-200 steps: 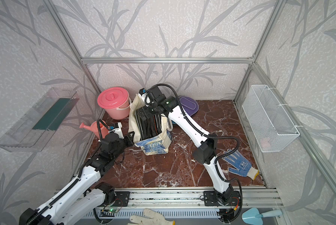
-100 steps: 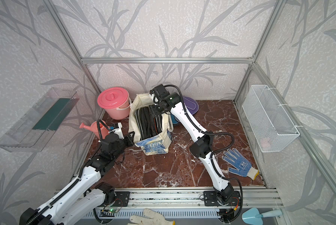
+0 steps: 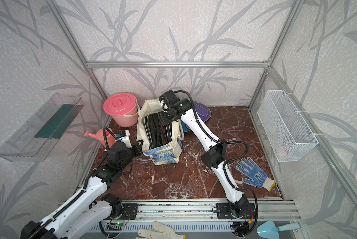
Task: Remove the ping pong set from the canvas bag
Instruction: Pick up the ping pong set from the canvas bag.
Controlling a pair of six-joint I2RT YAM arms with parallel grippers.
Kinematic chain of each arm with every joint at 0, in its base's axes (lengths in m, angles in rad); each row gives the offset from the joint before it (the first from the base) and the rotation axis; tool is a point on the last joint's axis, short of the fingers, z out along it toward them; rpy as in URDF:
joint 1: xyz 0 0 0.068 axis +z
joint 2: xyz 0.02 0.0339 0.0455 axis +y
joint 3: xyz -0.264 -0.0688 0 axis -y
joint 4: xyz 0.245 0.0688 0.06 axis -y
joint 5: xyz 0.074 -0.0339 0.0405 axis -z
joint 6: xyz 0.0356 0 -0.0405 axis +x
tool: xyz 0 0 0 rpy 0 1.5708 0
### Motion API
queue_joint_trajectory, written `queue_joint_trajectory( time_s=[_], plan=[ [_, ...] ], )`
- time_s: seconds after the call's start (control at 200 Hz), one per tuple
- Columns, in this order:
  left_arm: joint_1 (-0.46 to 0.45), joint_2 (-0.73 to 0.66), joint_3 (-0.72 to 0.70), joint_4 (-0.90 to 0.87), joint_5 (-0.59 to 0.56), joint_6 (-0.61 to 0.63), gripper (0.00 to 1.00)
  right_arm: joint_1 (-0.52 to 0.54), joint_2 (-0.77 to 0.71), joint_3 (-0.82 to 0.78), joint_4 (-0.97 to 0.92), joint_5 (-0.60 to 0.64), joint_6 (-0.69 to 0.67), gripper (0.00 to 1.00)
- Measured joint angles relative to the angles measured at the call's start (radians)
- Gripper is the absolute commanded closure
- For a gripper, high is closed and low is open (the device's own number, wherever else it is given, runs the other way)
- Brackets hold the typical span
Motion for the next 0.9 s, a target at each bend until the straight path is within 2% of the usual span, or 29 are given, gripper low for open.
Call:
queue_joint_trajectory(
  time_s=[0.37, 0.9],
  plan=[
    [0.0, -0.001, -0.003, 0.006, 0.0, 0.0, 1.0, 0.01, 0.023, 0.012, -0.003, -0.013, 0.004, 0.3],
    [0.0, -0.008, -0.005, 0.006, 0.001, 0.0, 1.0, -0.02, 0.098, 0.016, -0.025, 0.1, -0.006, 0.49]
  ],
)
